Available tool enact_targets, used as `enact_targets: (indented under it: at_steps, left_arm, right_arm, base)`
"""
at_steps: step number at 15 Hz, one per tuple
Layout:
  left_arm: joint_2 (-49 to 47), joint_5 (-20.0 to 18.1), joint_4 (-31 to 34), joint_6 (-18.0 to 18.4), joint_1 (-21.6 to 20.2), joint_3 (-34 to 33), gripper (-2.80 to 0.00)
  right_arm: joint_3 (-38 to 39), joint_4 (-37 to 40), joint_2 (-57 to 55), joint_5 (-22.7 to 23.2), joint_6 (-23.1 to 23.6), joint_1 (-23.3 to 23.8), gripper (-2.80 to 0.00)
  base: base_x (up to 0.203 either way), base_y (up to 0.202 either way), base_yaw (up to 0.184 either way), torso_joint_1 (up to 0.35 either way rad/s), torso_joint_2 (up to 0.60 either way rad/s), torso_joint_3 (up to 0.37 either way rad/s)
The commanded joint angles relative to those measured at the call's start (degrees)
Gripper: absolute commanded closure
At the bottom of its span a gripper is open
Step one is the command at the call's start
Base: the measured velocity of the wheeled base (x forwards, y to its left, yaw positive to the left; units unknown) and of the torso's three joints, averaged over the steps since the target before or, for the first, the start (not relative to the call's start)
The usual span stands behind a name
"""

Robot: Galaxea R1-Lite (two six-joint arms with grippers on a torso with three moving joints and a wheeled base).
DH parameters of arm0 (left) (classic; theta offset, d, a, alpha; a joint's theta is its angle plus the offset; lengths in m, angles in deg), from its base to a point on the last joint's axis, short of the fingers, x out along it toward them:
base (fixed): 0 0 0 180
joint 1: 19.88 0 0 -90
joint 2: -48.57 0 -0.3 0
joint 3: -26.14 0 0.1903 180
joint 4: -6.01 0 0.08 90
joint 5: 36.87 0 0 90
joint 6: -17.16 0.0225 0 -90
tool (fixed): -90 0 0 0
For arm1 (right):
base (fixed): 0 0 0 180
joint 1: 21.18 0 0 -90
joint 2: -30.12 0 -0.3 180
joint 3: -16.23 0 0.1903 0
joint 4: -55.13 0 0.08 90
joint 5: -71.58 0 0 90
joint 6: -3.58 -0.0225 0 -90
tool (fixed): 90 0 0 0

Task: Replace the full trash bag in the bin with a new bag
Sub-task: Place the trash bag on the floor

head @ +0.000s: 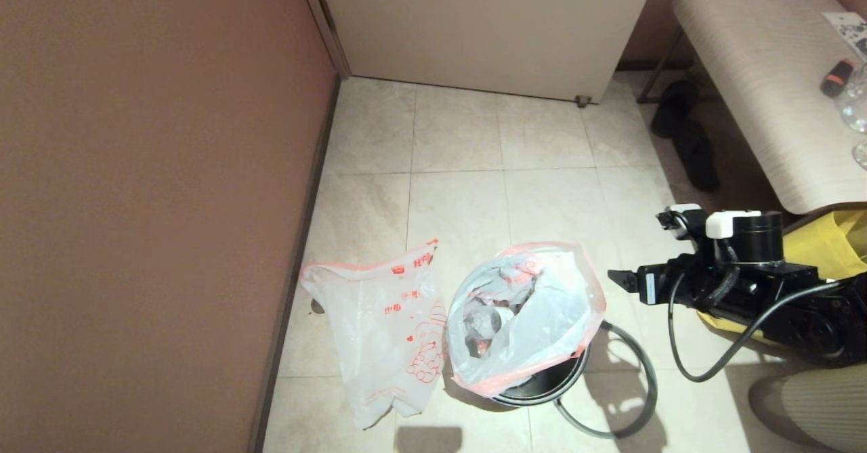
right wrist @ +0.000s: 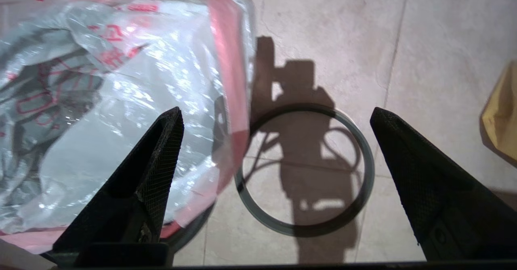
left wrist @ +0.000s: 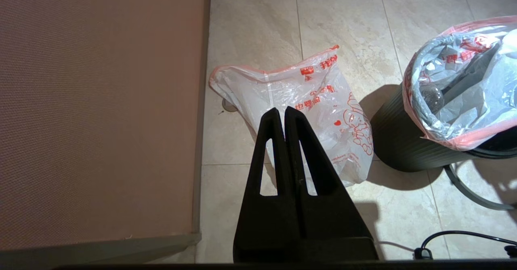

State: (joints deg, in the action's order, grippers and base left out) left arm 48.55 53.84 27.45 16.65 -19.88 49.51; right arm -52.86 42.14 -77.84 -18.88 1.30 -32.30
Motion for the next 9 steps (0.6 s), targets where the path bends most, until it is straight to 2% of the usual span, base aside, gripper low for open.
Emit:
enact_targets:
  at_steps: [1,6,9]
  left_arm:
    - [0.02,-0.01,-0.01,-0.02,0.00,0.00,0.00]
    - [0.02,-0.01,-0.01,-0.02,0.00,0.00,0.00]
    - [0.02,0.01,-0.01,-0.02,0.00,0.00,0.00]
  right_arm:
    - [-2.79,-0.05,-1.10,0.02,-0.13,-2.59,-2.80]
    - [-10.45,2.29,-8.59,-0.54,0.78,-6.49,-2.80]
    - [-15.57,2.76,-13.93,-3.76,4.09,-6.55,-2.80]
  base:
    - [0.000,0.000,0.000,0.000,0.00,0.000]
    - [0.000,0.000,0.000,0.000,0.00,0.000]
    - [0.000,0.000,0.000,0.000,0.00,0.000]
